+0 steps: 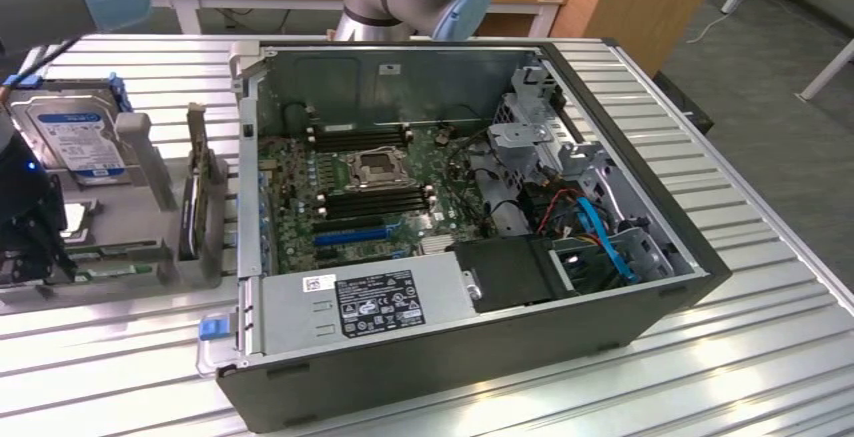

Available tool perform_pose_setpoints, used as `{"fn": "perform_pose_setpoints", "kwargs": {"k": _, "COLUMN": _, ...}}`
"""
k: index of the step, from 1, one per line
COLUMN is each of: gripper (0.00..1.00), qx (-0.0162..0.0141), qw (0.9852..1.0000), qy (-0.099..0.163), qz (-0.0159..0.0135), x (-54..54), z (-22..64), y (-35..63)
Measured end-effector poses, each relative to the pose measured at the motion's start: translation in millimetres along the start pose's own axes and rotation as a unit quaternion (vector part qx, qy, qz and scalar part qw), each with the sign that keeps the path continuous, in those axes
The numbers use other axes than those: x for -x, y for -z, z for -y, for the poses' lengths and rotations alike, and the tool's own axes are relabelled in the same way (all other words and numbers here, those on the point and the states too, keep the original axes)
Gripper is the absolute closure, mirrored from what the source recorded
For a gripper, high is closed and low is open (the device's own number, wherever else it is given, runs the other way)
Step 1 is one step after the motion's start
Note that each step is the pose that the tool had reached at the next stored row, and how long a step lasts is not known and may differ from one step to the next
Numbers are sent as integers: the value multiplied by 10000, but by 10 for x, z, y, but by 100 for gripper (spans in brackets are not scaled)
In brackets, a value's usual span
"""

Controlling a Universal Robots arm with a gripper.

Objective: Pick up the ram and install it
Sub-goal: 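Pick up the ram and move it above insertion slot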

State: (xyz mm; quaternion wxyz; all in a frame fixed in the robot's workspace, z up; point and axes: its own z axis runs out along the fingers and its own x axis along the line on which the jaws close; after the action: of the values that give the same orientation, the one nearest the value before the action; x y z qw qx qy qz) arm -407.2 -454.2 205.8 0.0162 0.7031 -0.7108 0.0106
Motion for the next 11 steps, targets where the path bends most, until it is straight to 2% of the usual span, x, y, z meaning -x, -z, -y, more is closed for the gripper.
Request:
{"fn": "perform_pose_setpoints", "kwargs": {"k": 1, "gripper": 87, "qx": -1, "qw": 10000, "qy": 0, "qz": 1, "x": -1, "z": 0, "y": 31}}
{"fn": "perform_pose_setpoints", "kwargs": {"k": 2, "gripper": 87, "qx": 0, "qw": 10000, "qy": 0, "qz": 0, "x": -6, "z": -1, "y": 154}}
{"fn": "perform_pose_setpoints", "kwargs": {"k": 7, "gripper": 87, "qx": 0, "qw": 10000, "qy": 7, "qz": 0, "x": -15, "z": -3, "y": 378}}
{"fn": "perform_pose_setpoints", "kwargs": {"k": 11, "gripper": 87, "qx": -5, "qw": 9999, "qy": 119, "qz": -1, "x": -22, "z": -4, "y": 562}}
